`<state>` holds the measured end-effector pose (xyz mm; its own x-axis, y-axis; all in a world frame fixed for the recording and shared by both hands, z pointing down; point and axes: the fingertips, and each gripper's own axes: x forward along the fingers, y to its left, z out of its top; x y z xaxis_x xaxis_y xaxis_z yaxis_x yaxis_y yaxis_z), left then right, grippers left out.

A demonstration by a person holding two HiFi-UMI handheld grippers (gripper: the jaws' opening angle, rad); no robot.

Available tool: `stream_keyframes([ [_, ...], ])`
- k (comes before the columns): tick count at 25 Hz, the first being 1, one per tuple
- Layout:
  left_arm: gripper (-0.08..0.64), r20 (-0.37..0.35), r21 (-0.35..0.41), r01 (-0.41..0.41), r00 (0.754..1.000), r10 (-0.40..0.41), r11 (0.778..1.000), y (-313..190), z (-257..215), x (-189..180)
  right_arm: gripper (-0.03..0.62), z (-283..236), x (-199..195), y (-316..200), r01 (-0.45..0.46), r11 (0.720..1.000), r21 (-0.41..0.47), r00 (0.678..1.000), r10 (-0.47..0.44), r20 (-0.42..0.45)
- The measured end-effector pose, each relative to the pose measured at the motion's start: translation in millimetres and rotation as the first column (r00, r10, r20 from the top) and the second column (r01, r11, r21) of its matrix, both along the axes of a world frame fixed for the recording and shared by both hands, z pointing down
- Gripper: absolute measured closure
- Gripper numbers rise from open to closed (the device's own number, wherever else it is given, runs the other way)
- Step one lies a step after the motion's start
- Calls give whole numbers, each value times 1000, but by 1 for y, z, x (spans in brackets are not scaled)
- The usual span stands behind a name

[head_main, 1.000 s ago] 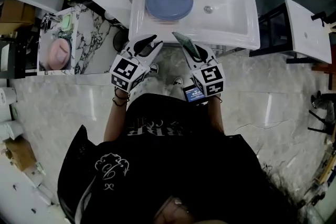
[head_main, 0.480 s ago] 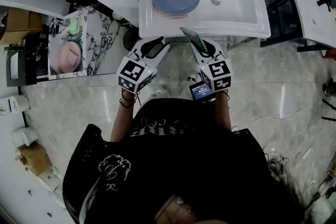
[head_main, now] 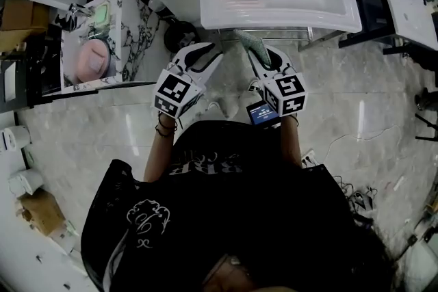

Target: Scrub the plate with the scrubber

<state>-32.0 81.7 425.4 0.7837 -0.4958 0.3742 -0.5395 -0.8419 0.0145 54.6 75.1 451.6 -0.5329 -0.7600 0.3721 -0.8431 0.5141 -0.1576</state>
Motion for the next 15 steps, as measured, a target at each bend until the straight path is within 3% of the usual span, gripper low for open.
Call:
stream_keyframes([
  [6, 445, -30, -8, -44, 999, 44, 999, 34, 7, -43, 506, 5, -46, 43, -37, 999, -13, 999, 37, -35],
  [15, 445, -52, 19, -102, 993, 102, 995, 71, 10, -74, 506, 4, -85, 89, -78, 997, -6, 995, 77, -58],
])
